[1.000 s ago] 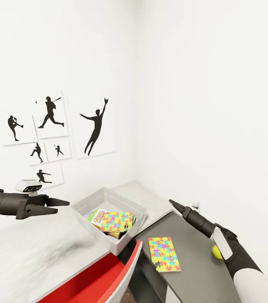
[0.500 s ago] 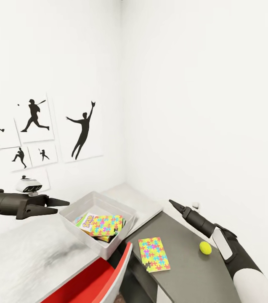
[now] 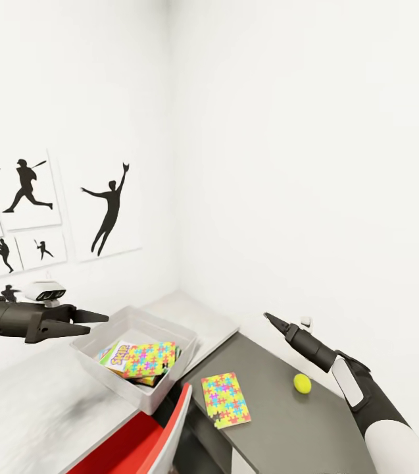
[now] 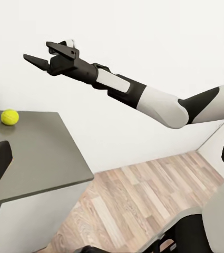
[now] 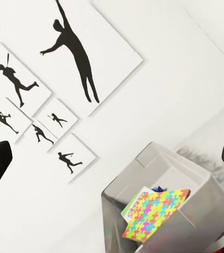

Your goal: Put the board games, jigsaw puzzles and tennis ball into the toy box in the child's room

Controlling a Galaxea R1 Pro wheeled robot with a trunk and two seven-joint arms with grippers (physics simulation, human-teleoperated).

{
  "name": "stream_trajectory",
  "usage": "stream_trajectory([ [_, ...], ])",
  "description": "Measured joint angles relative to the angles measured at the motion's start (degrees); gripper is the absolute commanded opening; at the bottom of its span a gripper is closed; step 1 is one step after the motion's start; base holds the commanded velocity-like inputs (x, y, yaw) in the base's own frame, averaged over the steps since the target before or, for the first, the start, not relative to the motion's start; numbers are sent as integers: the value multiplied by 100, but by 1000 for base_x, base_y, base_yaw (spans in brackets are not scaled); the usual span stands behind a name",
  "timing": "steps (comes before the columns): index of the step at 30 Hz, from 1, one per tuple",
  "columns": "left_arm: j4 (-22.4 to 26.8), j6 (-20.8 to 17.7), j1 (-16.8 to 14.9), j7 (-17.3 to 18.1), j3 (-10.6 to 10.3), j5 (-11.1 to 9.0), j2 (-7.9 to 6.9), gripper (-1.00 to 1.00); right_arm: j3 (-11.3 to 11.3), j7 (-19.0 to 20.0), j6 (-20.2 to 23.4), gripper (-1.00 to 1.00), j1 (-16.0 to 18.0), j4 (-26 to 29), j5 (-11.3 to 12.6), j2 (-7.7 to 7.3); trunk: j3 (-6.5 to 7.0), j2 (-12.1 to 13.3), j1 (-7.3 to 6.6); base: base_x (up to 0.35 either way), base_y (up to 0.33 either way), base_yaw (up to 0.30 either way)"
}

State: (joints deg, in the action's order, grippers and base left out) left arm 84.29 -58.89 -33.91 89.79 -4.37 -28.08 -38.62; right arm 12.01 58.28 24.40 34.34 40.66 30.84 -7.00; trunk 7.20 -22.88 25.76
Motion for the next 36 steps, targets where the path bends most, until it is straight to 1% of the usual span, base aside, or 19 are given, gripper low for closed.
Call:
stream_trajectory([
  [33, -7, 0, -5, 0, 1, 0, 0, 100, 0, -9, -11, 100, 0, -2, 0, 18, 247, 0, 0, 0, 0, -206],
  [36, -7, 0, -1, 0, 4, 1, 0, 100, 0, -9, -13, 100, 0, -2, 0, 24, 260, 0, 0, 0, 0, -104],
])
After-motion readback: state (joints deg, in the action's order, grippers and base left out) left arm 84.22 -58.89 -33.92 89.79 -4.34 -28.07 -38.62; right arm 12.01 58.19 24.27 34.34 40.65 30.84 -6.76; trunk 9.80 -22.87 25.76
